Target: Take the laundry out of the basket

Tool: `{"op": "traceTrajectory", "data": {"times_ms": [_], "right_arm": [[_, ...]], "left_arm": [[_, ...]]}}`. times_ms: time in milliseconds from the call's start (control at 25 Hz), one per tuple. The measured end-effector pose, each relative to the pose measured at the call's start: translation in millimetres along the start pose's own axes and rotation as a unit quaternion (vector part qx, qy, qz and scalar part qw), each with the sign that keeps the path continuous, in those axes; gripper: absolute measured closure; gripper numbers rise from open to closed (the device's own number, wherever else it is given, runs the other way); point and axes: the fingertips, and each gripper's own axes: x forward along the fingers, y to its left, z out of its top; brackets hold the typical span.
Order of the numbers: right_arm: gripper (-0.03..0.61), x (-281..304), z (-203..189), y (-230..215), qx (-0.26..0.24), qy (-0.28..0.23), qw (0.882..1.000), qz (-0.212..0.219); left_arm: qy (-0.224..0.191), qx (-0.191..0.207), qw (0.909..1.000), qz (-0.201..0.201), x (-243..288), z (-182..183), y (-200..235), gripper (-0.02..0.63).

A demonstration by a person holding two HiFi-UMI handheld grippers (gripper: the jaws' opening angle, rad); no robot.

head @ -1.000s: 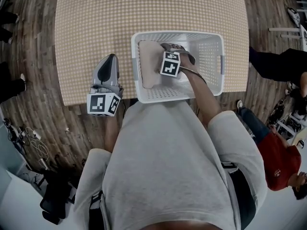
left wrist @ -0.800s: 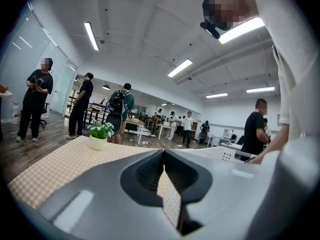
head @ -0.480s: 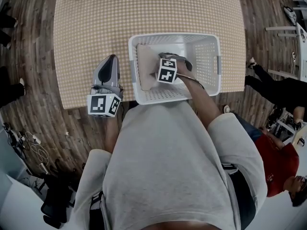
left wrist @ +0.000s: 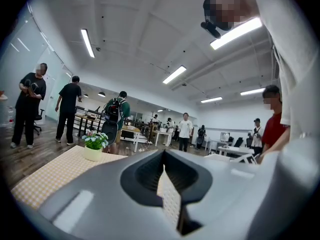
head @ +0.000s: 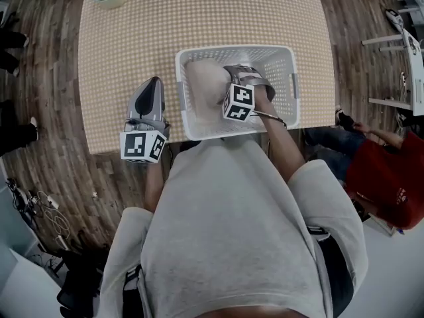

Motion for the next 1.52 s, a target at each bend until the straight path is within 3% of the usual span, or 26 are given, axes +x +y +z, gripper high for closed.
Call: {"op": "traceTrajectory", "data": {"times_ms": [320, 440, 520, 600, 640, 760, 800, 840, 880, 1200, 1400, 1520], "right_arm": [[0.396, -50.0, -0.8, -26.2, 0.045, -0.023, 0.995, -0.09], [0.396, -65.0, 0.7, -35.0, 0.133, -0.072, 0.983, -0.102], [0.396, -80.5, 6.6, -45.7, 0.214, -0.132, 0.962, -0.104], [0.396, -100.1, 15.4, -57.6, 0.313, -0.216, 0.92, -0.092], [0.396, -112.2, 19.2, -62.0, 0.366, -0.267, 0.888, -0.081], [0.396, -150.5, 19.3, -76.1, 0.507, -0.413, 0.755, -0.053], [0.397, -160.9, 16.4, -80.8, 0.532, -0.443, 0.72, -0.05], [0.397, -169.2, 13.1, -84.6, 0.544, -0.461, 0.7, -0.051], [0.397, -175.7, 10.0, -87.6, 0.547, -0.469, 0.691, -0.055], [0.397, -208.5, 6.1, -83.2, 0.512, -0.501, 0.695, -0.065], [0.397, -232.9, 12.3, -75.3, 0.479, -0.52, 0.704, -0.061], [0.397, -249.0, 14.3, -69.0, 0.468, -0.532, 0.703, -0.065]], "left_arm": [[-0.021, 0.017, 0.9993, -0.027, -5.6, 19.3, -29.6, 0.603], [-0.03, 0.024, 0.9988, -0.03, -10.2, 26.9, -36.8, 0.603], [-0.035, 0.028, 0.9985, -0.03, -12.7, 31.7, -39.8, 0.603], [-0.041, 0.03, 0.9983, -0.028, -14.5, 36.9, -41.9, 0.603], [-0.044, 0.031, 0.9982, -0.028, -15.6, 39.0, -43.7, 0.603], [-0.048, 0.034, 0.9979, -0.028, -16.9, 42.5, -50.6, 0.603], [-0.049, 0.035, 0.9978, -0.028, -17.3, 43.0, -53.1, 0.603], [-0.05, 0.036, 0.9977, -0.027, -18.0, 43.3, -55.5, 0.603], [-0.05, 0.037, 0.9977, -0.027, -19.0, 43.6, -57.6, 0.603], [-0.038, 0.045, 0.9983, -0.001, -30.7, 34.5, -72.2, 0.603], [-0.022, 0.048, 0.9984, 0.02, -47.7, 20.5, -88.4, 0.603], [-0.021, 0.05, 0.9984, 0.018, -55.2, 16.4, -98.4, 0.603]]}}
